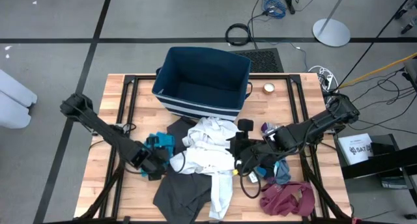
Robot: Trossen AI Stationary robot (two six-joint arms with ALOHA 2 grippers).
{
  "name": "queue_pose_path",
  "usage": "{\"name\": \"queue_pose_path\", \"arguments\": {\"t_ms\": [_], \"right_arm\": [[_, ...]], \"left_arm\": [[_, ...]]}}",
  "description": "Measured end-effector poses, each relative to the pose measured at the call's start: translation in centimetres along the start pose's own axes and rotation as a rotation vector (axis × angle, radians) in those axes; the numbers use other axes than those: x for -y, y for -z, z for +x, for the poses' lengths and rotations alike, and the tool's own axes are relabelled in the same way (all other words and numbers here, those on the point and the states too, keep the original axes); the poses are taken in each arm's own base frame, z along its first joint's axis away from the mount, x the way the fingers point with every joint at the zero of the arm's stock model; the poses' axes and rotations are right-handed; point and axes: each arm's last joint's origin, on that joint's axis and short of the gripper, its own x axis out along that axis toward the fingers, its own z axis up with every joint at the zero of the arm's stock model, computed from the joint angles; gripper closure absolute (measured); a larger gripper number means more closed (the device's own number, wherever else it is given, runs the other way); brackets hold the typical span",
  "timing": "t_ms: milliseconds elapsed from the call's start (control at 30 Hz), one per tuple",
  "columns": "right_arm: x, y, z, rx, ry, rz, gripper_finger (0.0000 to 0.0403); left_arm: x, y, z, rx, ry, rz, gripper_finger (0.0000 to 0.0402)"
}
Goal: Sort clothes
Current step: Move the blue short to the right of the table
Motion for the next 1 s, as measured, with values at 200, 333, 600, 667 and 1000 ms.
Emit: {"name": "queue_pose_path", "arguments": {"t_ms": [200,333,600,667,1000], "right_arm": [[0.0,-0.1,0.0,0.007,-0.001,0.005,0.0264],[0.0,-0.1,0.0,0.011,-0.002,0.008,0.0264],[0.0,-0.2,0.0,0.015,-0.003,0.01,0.0264],[0.0,-0.2,0.0,0.015,-0.002,0.011,0.0264],[0.0,-0.2,0.0,0.014,-0.002,0.01,0.0264]], "left_arm": [[0.3,-0.3,1.5,-0.04,-0.029,-0.007,0.0262],[0.9,-0.5,2.8,-0.069,-0.02,0.016,0.0263],[1.4,-0.4,5.0,-0.146,-0.059,0.029,0.0355],[1.5,-0.4,5.1,-0.151,-0.06,0.028,0.0386],[0.7,-1.8,-0.2,-0.086,-0.116,0.042,0.0398]]}}
